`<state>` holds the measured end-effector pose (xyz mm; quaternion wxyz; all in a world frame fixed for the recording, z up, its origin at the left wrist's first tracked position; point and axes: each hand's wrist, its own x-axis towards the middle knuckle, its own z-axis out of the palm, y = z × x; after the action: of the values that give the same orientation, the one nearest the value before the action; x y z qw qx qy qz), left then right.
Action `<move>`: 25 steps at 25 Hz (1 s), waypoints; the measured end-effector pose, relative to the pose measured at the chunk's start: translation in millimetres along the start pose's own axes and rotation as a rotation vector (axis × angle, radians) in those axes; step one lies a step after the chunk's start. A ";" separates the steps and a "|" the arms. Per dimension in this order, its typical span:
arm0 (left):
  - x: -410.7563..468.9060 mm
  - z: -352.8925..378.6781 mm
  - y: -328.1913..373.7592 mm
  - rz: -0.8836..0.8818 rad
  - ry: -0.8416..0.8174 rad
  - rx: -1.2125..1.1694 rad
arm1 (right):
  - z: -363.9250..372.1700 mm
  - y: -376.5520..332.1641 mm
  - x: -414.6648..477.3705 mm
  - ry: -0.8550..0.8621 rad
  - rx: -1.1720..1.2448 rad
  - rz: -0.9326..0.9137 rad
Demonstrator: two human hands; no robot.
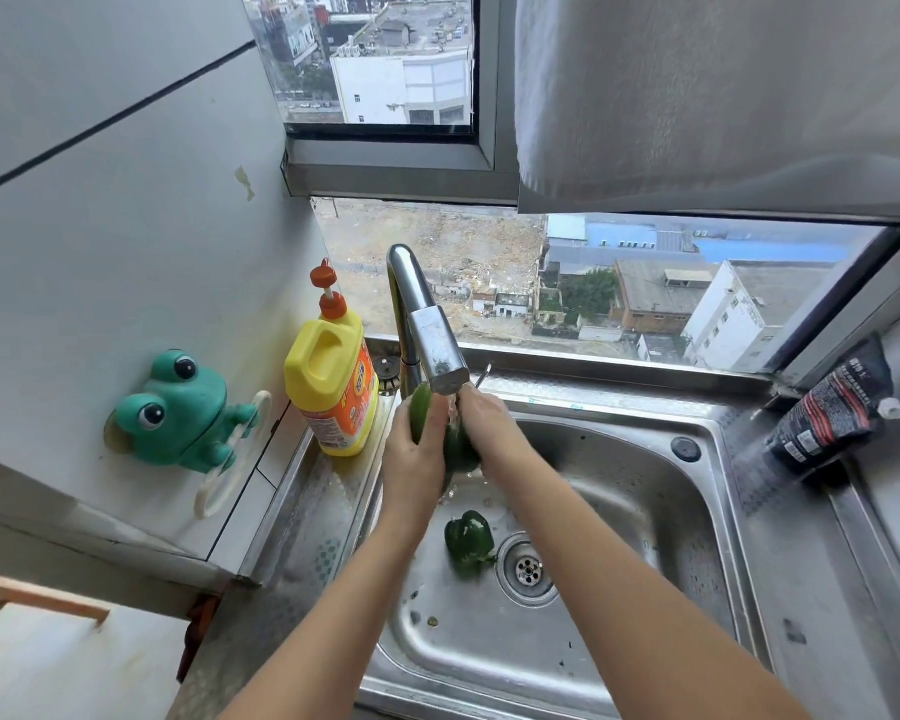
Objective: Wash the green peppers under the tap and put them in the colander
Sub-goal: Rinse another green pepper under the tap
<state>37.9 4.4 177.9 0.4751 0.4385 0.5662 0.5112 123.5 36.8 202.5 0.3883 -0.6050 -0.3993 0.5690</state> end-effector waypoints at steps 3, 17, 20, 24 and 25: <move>-5.9 -0.9 -0.4 0.204 -0.028 0.175 | -9.3 -5.4 2.3 -0.066 0.516 0.222; 34.7 -18.2 46.0 -0.697 -0.271 -0.121 | -5.7 23.5 -17.3 0.044 -0.255 -0.634; 18.8 2.9 43.9 -0.581 -0.125 -0.226 | -0.2 9.4 -13.8 0.173 -0.146 -0.475; 9.6 10.5 33.5 -0.120 -0.011 -0.086 | 0.8 -12.1 -8.4 0.058 0.079 -0.100; 13.1 7.5 27.5 -0.039 0.001 -0.074 | 0.2 -16.3 -10.7 0.038 0.152 -0.016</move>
<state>43.4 21.1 203.8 0.5006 0.4093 0.5557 0.5226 122.3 33.2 221.6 0.4451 -0.5815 -0.3523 0.5828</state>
